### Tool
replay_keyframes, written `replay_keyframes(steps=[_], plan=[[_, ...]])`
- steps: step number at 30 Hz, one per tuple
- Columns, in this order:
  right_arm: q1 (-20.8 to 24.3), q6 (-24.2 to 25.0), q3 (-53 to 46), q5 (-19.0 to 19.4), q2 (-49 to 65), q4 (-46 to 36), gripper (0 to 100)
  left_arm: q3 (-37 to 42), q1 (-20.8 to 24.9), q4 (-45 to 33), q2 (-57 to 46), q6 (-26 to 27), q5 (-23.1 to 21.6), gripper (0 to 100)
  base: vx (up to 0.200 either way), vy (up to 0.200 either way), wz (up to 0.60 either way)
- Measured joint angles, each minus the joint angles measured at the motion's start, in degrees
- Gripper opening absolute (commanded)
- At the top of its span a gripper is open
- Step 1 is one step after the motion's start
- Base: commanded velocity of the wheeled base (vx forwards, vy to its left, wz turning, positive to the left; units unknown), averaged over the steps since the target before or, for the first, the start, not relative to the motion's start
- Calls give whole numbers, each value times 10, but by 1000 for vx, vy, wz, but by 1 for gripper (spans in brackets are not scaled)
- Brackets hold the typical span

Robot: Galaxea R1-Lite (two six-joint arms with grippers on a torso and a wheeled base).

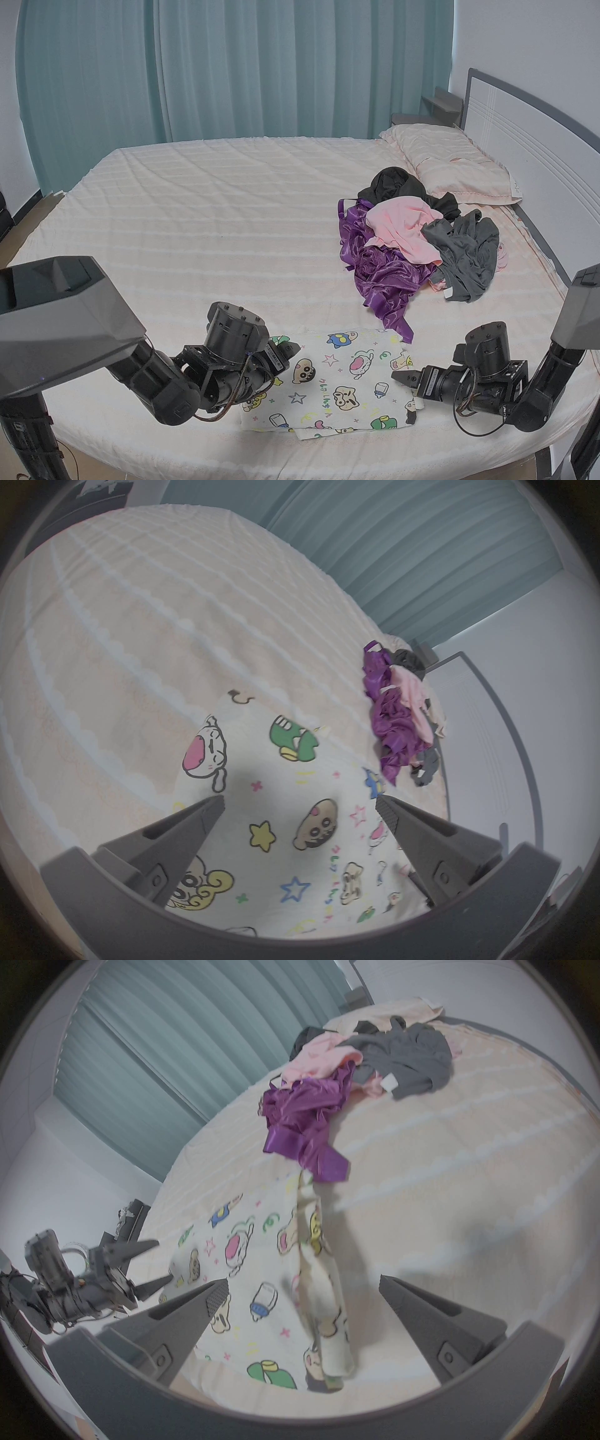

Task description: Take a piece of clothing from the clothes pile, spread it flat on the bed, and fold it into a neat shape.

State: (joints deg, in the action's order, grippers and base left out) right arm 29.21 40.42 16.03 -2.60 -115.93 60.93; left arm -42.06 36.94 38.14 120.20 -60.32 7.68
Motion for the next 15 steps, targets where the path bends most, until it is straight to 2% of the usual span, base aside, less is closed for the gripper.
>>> replay_keyframes(steps=[7,15], plan=[[-32,-20,43,0,13,-4,100,-1,4,3,33,2,18,100,0,0,0],[-41,-21,125,1,-2,-53,100,-3,10,3,29,3,21,100,0,0,0]])
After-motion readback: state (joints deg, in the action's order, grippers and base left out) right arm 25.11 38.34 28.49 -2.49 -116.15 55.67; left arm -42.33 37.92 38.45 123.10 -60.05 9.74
